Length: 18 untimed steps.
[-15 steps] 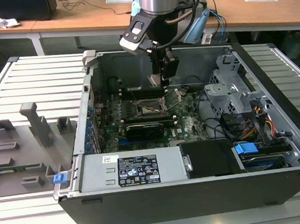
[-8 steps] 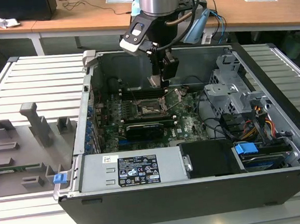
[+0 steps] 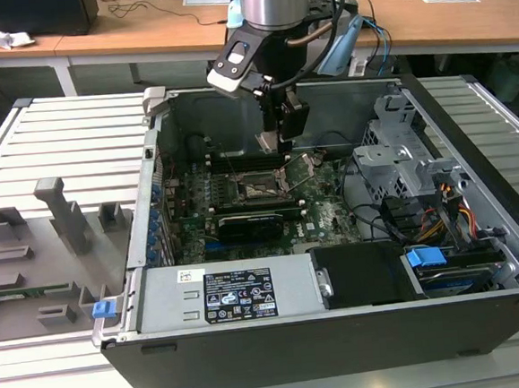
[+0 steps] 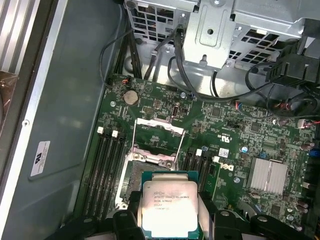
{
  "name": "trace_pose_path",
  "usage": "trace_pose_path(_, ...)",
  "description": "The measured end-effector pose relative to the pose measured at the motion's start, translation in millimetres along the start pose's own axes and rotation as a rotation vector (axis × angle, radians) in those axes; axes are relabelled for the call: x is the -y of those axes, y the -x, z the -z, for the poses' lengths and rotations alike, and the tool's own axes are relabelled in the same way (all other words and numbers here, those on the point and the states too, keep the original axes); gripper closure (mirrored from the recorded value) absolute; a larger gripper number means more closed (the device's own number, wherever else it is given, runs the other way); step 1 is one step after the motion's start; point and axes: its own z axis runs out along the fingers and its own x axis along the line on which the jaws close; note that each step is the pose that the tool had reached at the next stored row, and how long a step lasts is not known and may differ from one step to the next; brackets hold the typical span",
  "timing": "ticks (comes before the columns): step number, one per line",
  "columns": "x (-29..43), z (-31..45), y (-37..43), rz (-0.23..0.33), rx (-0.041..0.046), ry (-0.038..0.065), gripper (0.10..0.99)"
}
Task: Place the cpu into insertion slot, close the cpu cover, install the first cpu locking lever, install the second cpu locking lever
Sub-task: 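Place the cpu into insertion slot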
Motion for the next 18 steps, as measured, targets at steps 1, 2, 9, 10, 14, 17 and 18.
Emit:
trace_pose_path(1, 0.0, -0.2, 0.0, 0.000, 0.0000, 0.000, 0.553)
trace_pose_path(2, 0.0, -0.4, 0.0, 0.000, -0.0001, 0.000, 0.553)
trace_pose_path(9, 0.2, -2.2, 0.0, 0.000, -0.0001, 0.000, 0.553)
trace_pose_path(10, 0.2, -2.4, 0.0, 0.000, -0.0001, 0.000, 0.553)
trace_pose_path(14, 0.3, -3.4, 0.0, 0.000, -0.0001, 0.000, 0.553)
trace_pose_path(17, 0.6, -4.5, 0.0, -0.003, 0.0003, 0.000, 0.553)
trace_pose_path(18, 0.7, -4.9, 0.0, -0.011, 0.0009, 0.000, 0.553)
